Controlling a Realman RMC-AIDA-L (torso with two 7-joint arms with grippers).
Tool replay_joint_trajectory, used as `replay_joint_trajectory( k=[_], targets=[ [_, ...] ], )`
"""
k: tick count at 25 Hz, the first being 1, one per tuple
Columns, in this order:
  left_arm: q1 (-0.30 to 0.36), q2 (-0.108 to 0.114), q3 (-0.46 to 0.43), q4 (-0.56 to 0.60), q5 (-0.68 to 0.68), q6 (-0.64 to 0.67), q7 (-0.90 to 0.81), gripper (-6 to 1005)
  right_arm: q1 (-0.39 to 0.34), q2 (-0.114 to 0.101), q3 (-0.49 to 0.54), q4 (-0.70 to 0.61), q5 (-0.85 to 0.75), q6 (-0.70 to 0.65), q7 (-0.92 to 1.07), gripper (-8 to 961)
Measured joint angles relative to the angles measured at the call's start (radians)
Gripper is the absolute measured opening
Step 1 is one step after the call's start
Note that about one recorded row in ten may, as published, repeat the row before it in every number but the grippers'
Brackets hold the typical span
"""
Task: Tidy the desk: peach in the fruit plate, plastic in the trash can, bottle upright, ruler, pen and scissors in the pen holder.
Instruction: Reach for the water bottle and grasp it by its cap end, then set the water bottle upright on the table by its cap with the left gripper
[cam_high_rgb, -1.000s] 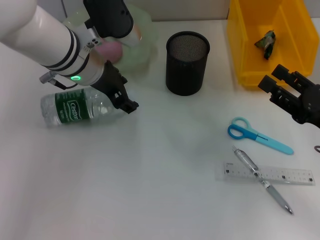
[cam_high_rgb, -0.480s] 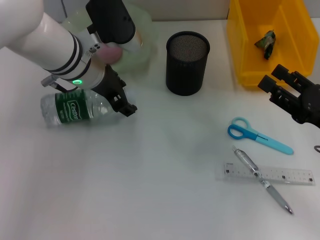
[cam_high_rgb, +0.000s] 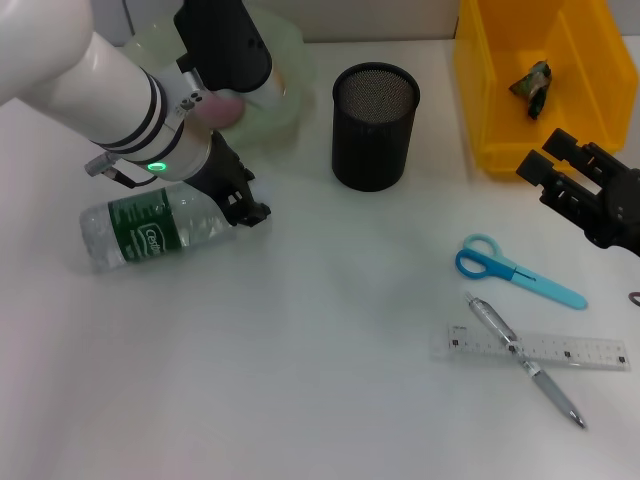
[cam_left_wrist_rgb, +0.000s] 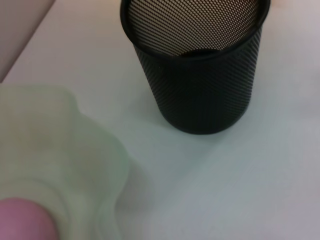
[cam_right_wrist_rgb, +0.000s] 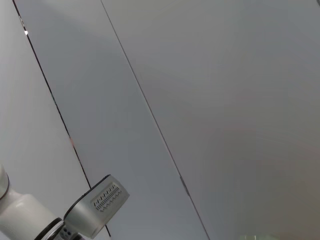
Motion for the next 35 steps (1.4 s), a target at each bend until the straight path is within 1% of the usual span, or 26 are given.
replay_joint_trajectory(
  k=[3,8,16,18,20,21,24,27,28,29,30,32,33,34,35],
  targets=[
    [0.004,0.0,0.0,0.004,-0.001,-0.005,-0.002,552,-0.001,0.0,-0.001,0.0,0.0,-0.001,0.0,695],
    [0.004,0.0,0.01,0.014,-0.002,-0.002,-0.005,434,-0.004,0.0,0.001,0.0,0.0,-0.002,0.001,695],
    [0.01,0.0,0.019,0.036,-0.009,0.011,-0.005,434,-0.008,0.002,0.007,0.002,0.001,-0.002,0.001,695],
    [0.036,0.0,0.023,0.11,-0.034,0.049,-0.011,434,-0.008,0.002,0.007,0.003,0.001,-0.002,0.001,695],
    [0.036,0.0,0.023,0.11,-0.034,0.049,-0.011,434,-0.009,0.002,0.007,0.003,0.002,-0.002,0.001,695],
    [0.068,0.001,0.025,0.176,-0.046,0.058,-0.022,434,-0.01,0.002,0.007,0.003,0.002,-0.002,0.002,695],
    [0.12,0.005,0.013,0.299,-0.078,0.106,-0.031,433,-0.011,0.003,0.005,0.003,0.002,-0.002,0.002,695],
    [0.141,0.007,0.01,0.357,-0.091,0.145,-0.039,433,-0.012,0.003,0.002,0.007,0.002,-0.002,0.002,695],
    [0.141,0.007,0.01,0.357,-0.091,0.145,-0.039,433,-0.01,0.003,0.002,0.012,0.002,-0.002,0.002,695],
    [0.152,0.007,0.008,0.386,-0.095,0.162,-0.049,433,-0.009,0.003,0.003,0.017,0.003,-0.002,0.002,695],
    [0.182,0.007,0.007,0.451,-0.098,0.172,-0.068,433,-0.007,0.003,0.004,0.021,0.003,-0.002,0.001,695],
    [0.203,0.006,0.006,0.489,-0.101,0.173,-0.075,433,-0.006,0.002,0.006,0.025,0.004,-0.002,-0.001,695],
    [0.203,0.006,0.006,0.489,-0.101,0.173,-0.075,433,-0.006,0.002,0.006,0.025,0.004,-0.002,-0.001,695],
    [0.229,0.006,0.002,0.536,-0.118,0.175,-0.082,433,-0.005,0.002,0.006,0.025,0.004,-0.002,-0.001,695],
    [0.239,0.007,-0.002,0.551,-0.131,0.175,-0.082,433,-0.005,0.002,0.006,0.025,0.004,-0.002,-0.002,695]
  ],
)
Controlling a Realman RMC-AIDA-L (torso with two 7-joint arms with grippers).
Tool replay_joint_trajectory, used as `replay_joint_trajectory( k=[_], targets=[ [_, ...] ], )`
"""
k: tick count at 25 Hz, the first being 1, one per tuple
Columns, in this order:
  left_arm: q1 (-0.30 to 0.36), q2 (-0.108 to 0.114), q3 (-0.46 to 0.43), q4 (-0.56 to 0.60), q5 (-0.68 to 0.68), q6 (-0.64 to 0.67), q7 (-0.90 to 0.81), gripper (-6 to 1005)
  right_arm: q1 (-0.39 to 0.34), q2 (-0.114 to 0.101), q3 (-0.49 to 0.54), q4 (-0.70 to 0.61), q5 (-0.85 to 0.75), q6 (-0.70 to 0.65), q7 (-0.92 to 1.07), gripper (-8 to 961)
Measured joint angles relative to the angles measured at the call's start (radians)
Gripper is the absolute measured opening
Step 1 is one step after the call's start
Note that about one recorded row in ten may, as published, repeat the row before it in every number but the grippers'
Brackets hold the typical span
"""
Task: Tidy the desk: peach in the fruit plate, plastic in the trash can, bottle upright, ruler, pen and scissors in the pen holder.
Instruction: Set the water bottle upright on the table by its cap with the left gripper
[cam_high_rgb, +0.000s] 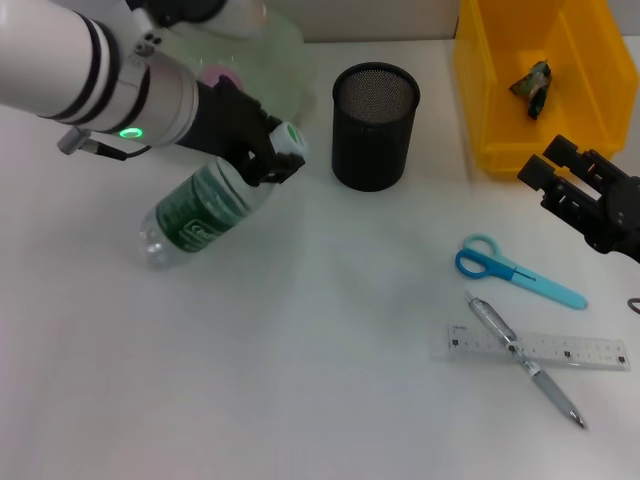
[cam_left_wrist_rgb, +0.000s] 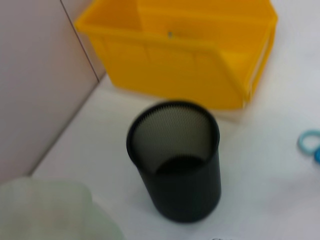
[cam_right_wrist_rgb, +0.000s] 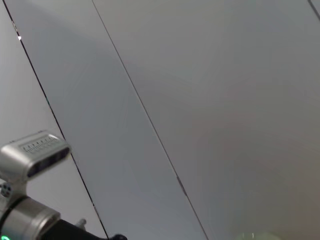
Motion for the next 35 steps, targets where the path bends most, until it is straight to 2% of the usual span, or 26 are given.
replay_joint_trajectory(
  k=[5,13,14,21,35],
  targets=[
    [0.044,0.003,-0.037,0.053,-0.064,0.002,0.009,433,0.004,0.0,-0.005,0.0,-0.002,0.0,-0.001,695],
    [0.064,0.004,-0.083,0.059,-0.103,0.006,0.017,432,0.006,0.001,-0.007,-0.001,-0.003,0.004,-0.002,697],
    [0.082,0.004,-0.113,0.066,-0.14,0.007,0.033,431,0.006,0.001,-0.007,-0.001,-0.003,0.004,-0.002,697],
    [0.104,0.004,-0.176,0.067,-0.216,0.011,0.075,430,0.013,0.001,-0.007,0.001,-0.003,0.009,-0.002,696],
    [0.122,0.006,-0.181,0.06,-0.219,-0.015,0.08,428,0.025,0.001,-0.003,0.001,-0.003,0.011,-0.003,696]
  ],
)
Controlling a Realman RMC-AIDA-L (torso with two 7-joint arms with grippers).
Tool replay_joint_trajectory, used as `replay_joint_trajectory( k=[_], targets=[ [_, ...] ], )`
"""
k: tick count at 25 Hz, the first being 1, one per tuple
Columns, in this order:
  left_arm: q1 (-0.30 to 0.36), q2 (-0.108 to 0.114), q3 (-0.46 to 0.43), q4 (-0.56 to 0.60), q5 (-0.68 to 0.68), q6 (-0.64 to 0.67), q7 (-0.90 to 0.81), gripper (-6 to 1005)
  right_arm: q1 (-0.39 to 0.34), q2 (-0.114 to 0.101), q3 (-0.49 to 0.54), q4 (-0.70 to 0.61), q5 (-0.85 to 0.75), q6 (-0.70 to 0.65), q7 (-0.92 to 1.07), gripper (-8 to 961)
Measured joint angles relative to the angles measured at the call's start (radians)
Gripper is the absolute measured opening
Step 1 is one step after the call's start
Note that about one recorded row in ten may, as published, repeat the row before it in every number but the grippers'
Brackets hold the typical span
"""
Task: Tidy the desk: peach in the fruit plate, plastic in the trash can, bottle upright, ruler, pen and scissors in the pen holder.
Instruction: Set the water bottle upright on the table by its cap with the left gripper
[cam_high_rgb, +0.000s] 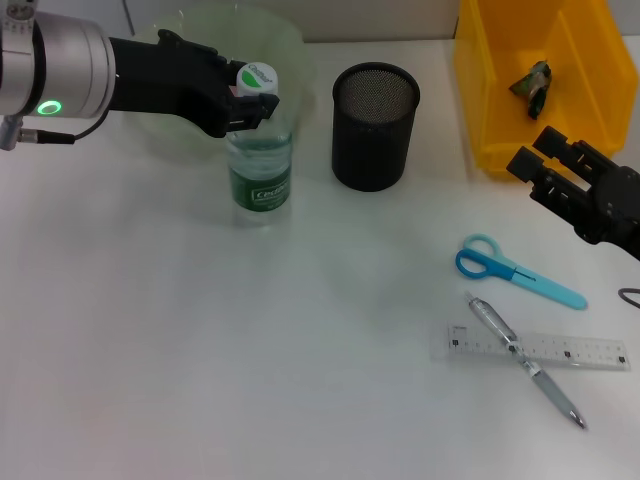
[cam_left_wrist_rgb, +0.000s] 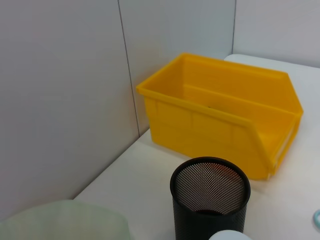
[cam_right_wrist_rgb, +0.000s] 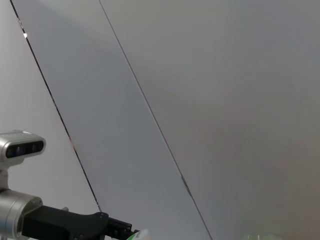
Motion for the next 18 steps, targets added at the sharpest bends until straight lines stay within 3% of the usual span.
replay_joint_trajectory(
  k=[18],
  targets=[
    [0.008,-0.001,0.0,-0.009,-0.003,-0.02,0.0,426,0.002,0.0,-0.004,0.001,0.0,0.002,0.0,695]
  ],
)
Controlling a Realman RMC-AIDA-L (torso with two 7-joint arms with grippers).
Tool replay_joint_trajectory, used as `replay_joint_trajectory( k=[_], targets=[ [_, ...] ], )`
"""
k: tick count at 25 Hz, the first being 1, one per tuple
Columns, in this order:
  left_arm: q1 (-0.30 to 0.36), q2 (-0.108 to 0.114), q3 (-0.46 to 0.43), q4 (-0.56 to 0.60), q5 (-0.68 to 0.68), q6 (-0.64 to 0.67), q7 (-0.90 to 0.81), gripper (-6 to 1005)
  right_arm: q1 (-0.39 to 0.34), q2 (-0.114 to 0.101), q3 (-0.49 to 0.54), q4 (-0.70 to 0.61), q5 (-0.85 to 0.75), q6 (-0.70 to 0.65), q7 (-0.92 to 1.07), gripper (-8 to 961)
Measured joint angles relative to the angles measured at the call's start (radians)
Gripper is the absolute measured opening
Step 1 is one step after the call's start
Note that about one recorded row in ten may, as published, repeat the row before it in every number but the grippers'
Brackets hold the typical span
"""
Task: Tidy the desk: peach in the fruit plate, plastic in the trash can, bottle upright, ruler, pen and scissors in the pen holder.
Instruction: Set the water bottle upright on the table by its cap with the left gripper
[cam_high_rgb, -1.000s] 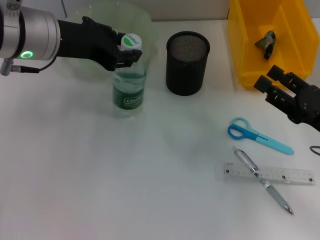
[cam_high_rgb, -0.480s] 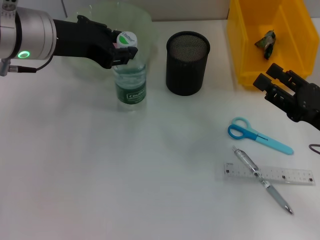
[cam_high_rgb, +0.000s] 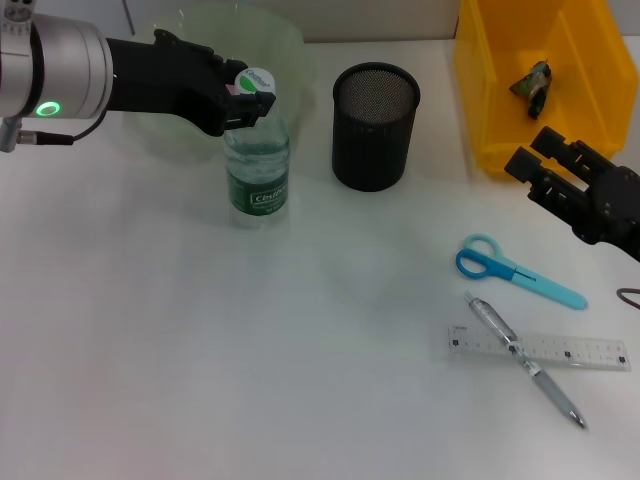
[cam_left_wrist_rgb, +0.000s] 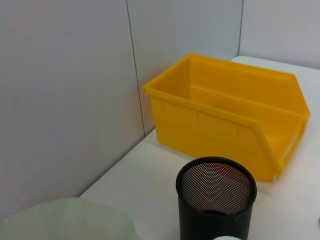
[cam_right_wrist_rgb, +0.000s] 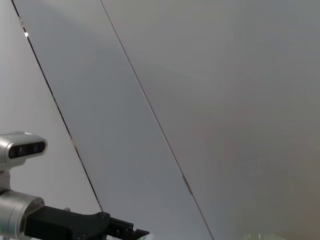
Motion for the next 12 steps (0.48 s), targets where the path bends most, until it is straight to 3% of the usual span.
replay_joint_trajectory(
  k=[12],
  targets=[
    [0.002,0.0,-0.002,-0.005,-0.029,0.008,-0.002,457,-0.002,0.0,0.0,0.0,0.0,-0.002,0.0,695]
  ],
)
